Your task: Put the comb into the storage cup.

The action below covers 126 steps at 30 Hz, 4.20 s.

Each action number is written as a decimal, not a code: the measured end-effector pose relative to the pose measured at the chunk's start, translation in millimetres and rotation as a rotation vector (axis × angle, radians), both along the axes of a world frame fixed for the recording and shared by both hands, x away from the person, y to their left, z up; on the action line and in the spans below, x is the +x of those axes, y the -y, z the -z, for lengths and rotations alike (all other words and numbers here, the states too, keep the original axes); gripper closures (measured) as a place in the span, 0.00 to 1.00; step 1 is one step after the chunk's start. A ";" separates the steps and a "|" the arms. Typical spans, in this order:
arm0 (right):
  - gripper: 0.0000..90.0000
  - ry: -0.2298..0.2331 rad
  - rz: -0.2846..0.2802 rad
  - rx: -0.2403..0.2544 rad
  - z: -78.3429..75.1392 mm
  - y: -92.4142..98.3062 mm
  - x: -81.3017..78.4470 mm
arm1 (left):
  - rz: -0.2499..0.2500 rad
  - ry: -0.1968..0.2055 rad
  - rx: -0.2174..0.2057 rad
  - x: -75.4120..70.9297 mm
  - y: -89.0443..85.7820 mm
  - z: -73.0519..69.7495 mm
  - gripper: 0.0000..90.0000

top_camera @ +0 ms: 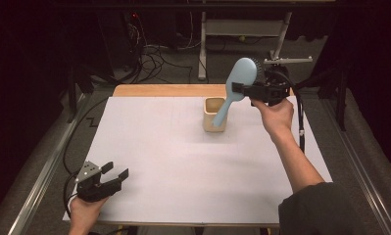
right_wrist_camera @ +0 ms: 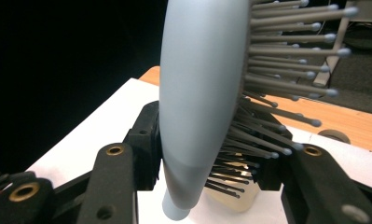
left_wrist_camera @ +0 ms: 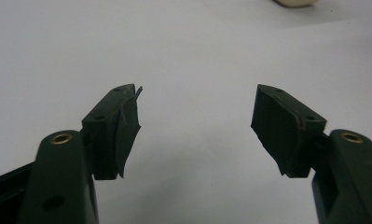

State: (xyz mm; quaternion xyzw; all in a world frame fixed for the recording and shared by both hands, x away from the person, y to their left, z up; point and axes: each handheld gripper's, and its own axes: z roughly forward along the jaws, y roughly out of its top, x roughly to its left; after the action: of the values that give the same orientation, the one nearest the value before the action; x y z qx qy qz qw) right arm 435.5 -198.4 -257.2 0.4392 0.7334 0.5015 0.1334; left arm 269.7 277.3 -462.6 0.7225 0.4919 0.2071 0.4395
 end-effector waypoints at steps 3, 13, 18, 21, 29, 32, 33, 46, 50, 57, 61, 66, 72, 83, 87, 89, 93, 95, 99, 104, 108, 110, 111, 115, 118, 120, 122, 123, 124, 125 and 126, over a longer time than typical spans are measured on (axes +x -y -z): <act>0.60 0.006 0.020 0.001 -0.3 -2.3 3.9 | 0.001 0.001 0.003 0.1 -0.2 0.0 0.36; 0.60 0.028 0.100 0.003 -2.9 -7.8 18.3 | 0.005 0.000 0.003 0.4 0.2 0.1 0.36; 0.60 0.051 0.115 -0.029 -0.2 -12.0 20.9 | 0.006 0.000 0.004 0.6 0.2 0.0 0.36; 0.60 0.057 0.129 -0.018 0.5 -12.3 23.0 | 0.005 0.000 0.003 0.5 -0.3 0.0 0.36; 0.59 0.063 0.156 -0.015 3.6 -16.1 29.6 | 0.012 -0.002 0.006 0.5 1.0 0.0 0.36; 0.59 0.056 0.160 -0.014 7.3 -18.1 33.2 | 0.015 -0.005 0.006 0.9 1.5 0.3 0.36; 0.59 0.054 0.165 -0.021 9.0 -19.5 35.2 | 0.016 -0.005 0.007 1.1 1.9 0.4 0.36; 0.59 0.036 0.184 -0.034 20.2 -27.1 46.2 | 0.023 -0.004 0.006 1.4 2.2 0.0 0.37; 0.59 0.027 0.189 -0.036 22.1 -28.5 47.7 | 0.024 -0.005 0.007 1.3 2.4 0.0 0.37; 0.59 0.021 0.182 -0.054 24.6 -31.1 48.7 | 0.025 -0.006 0.006 1.5 2.5 0.1 0.37; 0.59 0.017 0.180 -0.057 25.9 -32.2 49.4 | 0.026 -0.006 0.006 1.4 2.3 0.1 0.37; 0.59 0.010 0.179 -0.055 29.1 -33.6 50.5 | 0.027 -0.007 0.005 1.4 2.4 0.0 0.37; 0.59 0.001 0.176 -0.062 33.6 -35.7 52.2 | 0.028 -0.007 0.004 1.4 2.2 -0.1 0.37; 0.58 -0.016 0.170 -0.067 39.6 -36.8 54.1 | 0.029 -0.008 0.004 1.6 2.1 0.1 0.37; 0.58 -0.023 0.168 -0.069 41.8 -36.5 54.1 | 0.027 -0.009 0.002 1.4 1.1 0.0 0.37; 0.58 -0.025 0.164 -0.073 42.8 -37.1 54.0 | 0.025 -0.013 0.001 1.4 1.0 -0.1 0.37; 0.58 -0.020 0.157 -0.099 44.6 -40.4 53.7 | 0.025 -0.011 0.001 1.6 1.6 0.3 0.37; 0.58 -0.022 0.153 -0.099 45.9 -41.4 54.2 | 0.025 -0.013 0.001 1.5 1.3 0.2 0.37; 0.58 -0.025 0.149 -0.107 47.7 -43.7 54.9 | 0.026 -0.012 -0.001 1.6 1.0 0.1 0.37; 0.58 -0.029 0.147 -0.110 49.2 -44.9 55.4 | 0.026 -0.012 -0.003 1.2 0.7 -0.2 0.37; 0.58 -0.030 0.141 -0.109 50.2 -45.8 54.5 | 0.025 -0.009 -0.003 1.1 1.0 0.0 0.37; 0.58 -0.031 0.140 -0.111 51.1 -46.0 54.7 | 0.026 -0.012 -0.002 1.0 0.9 -0.2 0.37; 0.58 -0.033 0.140 -0.110 51.4 -46.1 54.6 | 0.026 -0.011 -0.001 0.9 0.8 -0.2 0.37; 0.58 -0.038 0.140 -0.110 53.0 -46.1 54.9 | 0.025 -0.009 -0.004 0.9 0.6 -0.1 0.37; 0.58 -0.036 0.140 -0.108 54.8 -45.3 55.2 | 0.026 -0.011 0.000 0.9 0.7 -0.3 0.37; 0.58 -0.041 0.144 -0.100 56.8 -43.9 55.2 | 0.026 -0.010 -0.002 0.9 0.6 -0.3 0.37; 0.58 -0.046 0.147 -0.102 59.3 -42.3 55.4 | 0.025 -0.007 -0.003 0.9 0.7 0.0 0.37; 0.58 -0.048 0.147 -0.103 60.5 -41.6 55.6 | 0.025 -0.007 -0.004 0.9 0.7 0.0 0.37; 0.58 -0.051 0.150 -0.102 61.4 -40.9 55.7 | 0.026 -0.007 -0.002 1.1 0.6 -0.1 0.37; 0.58 -0.054 0.150 -0.103 62.0 -40.2 55.9 | 0.027 -0.009 -0.001 1.1 0.6 -0.1 0.37; 0.58 -0.056 0.151 -0.102 62.3 -40.0 55.9 | 0.026 -0.010 0.000 1.1 0.7 -0.1 0.37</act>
State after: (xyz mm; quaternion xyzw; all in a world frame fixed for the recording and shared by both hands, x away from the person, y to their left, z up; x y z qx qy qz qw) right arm 491.4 -158.5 -319.5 0.4998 0.7261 0.4395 0.1726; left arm 270.8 276.6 -462.5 0.7300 0.4844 0.1979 0.4397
